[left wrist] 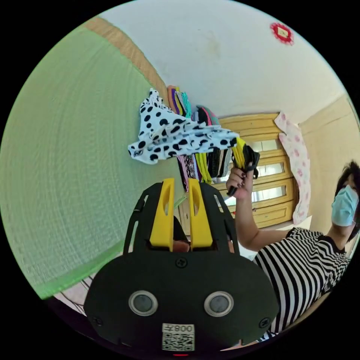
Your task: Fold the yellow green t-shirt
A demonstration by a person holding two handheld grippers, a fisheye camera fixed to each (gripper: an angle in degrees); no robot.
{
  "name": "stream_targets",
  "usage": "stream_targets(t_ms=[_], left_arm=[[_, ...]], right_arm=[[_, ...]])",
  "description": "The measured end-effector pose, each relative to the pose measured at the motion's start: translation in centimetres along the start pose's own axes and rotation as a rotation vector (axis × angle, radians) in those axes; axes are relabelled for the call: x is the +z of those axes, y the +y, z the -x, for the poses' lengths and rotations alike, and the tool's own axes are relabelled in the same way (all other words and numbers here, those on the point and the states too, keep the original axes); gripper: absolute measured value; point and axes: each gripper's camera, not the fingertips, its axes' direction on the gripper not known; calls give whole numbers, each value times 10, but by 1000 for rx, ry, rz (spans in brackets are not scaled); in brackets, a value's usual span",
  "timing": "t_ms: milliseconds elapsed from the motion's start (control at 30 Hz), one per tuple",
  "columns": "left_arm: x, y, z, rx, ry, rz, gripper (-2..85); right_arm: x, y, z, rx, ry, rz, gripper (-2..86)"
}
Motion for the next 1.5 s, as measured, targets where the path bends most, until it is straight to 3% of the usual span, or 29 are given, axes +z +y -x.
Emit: stream_targets(t_ms=[300, 500, 733, 1100, 1267, 1500], left_arm=[[-66, 97, 32, -238, -31, -4, 102], [-59, 114, -2, -95, 16, 26, 121], [-54, 123, -45, 49, -240, 44, 106], [-18, 156, -107, 180, -205, 113, 16], [-19, 179, -146, 249, -151, 82, 11], [9, 208, -192, 354, -163, 146, 9]], right_arm=[[38, 65, 85, -22, -81, 55, 4], [44, 85, 111, -22, -36, 52, 4], [44, 106, 111, 1, -13, 11, 4], [30, 133, 76, 93, 86, -58, 7], [5, 182, 11, 289, 256, -74, 11], [-4, 272, -33, 454, 89, -197, 24]])
